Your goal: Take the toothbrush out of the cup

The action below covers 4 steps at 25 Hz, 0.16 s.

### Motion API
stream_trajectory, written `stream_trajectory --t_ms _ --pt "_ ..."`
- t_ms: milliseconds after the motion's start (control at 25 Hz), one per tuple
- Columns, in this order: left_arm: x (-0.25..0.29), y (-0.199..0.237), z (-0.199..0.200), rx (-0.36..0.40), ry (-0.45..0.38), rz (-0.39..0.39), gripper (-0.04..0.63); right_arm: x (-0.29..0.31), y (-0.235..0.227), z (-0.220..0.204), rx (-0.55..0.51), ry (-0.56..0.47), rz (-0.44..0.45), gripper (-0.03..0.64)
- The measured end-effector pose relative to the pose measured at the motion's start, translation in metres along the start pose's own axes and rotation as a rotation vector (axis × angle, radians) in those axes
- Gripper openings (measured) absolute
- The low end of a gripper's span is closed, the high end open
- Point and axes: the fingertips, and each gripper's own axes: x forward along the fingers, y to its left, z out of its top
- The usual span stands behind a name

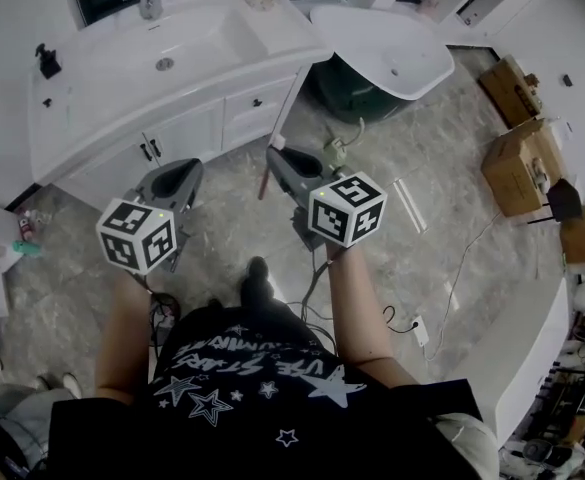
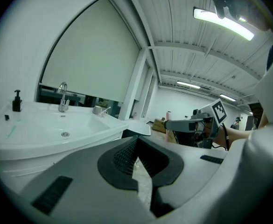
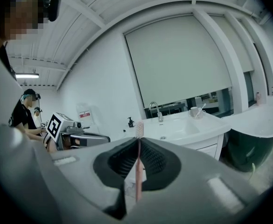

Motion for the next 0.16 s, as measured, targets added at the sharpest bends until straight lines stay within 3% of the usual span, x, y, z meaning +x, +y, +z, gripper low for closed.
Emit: stream_trajectory --t_ms 160 --pt "-0.022 -0.004 -0.009 0.004 -0.002 -0.013 0.008 -0.008 0.025 -0.011 0.0 -0.002 -0.012 0.012"
